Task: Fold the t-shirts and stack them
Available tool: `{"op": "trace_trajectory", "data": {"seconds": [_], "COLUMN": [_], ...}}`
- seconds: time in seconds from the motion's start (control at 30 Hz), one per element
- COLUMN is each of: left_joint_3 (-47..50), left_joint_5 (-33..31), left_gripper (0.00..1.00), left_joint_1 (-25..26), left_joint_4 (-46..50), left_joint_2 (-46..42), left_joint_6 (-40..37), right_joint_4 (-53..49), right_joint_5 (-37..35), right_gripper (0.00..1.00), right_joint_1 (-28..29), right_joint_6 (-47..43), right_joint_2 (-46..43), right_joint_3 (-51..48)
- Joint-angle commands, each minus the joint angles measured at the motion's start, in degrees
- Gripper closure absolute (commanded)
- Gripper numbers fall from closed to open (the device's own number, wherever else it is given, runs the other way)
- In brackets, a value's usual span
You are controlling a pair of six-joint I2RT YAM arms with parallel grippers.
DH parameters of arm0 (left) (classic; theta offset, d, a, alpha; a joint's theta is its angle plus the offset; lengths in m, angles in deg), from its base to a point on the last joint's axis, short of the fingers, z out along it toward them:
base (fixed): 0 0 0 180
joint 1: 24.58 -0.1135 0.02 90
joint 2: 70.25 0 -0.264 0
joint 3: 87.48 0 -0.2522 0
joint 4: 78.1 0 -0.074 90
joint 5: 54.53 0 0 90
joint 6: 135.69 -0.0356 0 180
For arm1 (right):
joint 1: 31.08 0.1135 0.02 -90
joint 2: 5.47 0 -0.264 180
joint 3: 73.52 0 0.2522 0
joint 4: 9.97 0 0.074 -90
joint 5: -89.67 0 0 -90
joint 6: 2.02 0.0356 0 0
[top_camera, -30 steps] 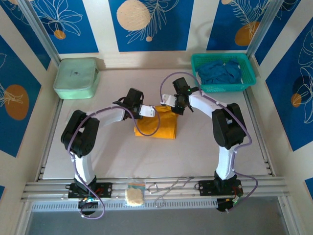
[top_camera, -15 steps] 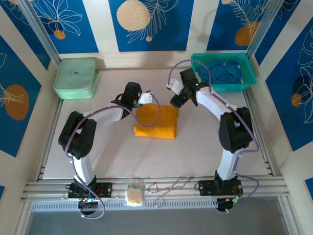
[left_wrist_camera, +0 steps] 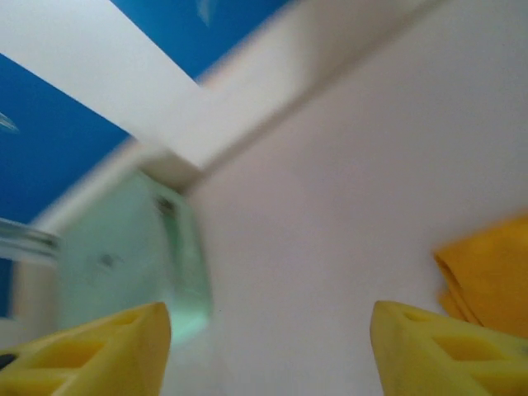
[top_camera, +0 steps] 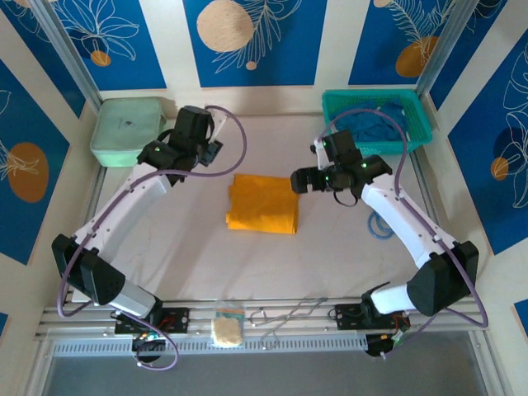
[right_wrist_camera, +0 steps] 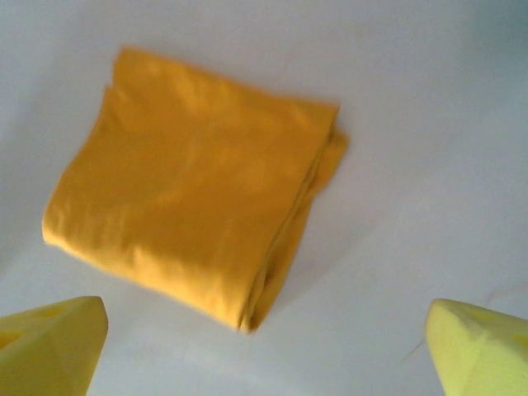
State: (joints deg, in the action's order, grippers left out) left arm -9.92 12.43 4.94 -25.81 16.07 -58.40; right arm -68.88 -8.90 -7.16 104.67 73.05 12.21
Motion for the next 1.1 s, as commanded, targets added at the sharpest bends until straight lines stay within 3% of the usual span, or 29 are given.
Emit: {"op": "trace_trajectory", "data": {"seconds": [0.0, 0.07, 0.3, 0.7, 0.83, 1.07], "left_joint_3": [7.50, 11.56, 15.21, 12.15, 12.13, 10.46], "left_joint_5": [10.40, 13.31, 15.75, 14.47, 15.64, 15.44], "left_gripper": [0.36, 0.36, 0.38, 0.41, 0.41, 0.63], "left_joint_1": [1.20, 1.66, 3.33, 4.32, 4.41, 4.39], "left_joint_4": [12.94, 9.63, 2.34, -2.99, -4.62, -6.62], "left_joint_2": [-0.34, -1.18, 4.49, 16.74, 20.22, 28.71], "left_joint_6": [16.86, 20.92, 27.94, 32.88, 33.27, 33.45], "right_joint_4": [-0.08, -0.20, 2.10, 6.86, 7.83, 8.85], "right_joint_5": [4.18, 2.03, 1.68, 1.98, 2.07, 2.17], "right_gripper": [0.01, 0.05, 0.52, 0.55, 0.52, 0.51], "right_joint_1": [2.01, 3.42, 4.99, 5.52, 5.61, 5.69], "right_joint_6": [11.22, 13.12, 17.77, 20.31, 20.57, 20.58], "right_joint_2": [-2.71, -2.11, 5.12, 19.10, 23.05, 29.00], "right_joint_3": [-4.91, -6.56, -9.03, -4.14, -3.67, -2.70]}}
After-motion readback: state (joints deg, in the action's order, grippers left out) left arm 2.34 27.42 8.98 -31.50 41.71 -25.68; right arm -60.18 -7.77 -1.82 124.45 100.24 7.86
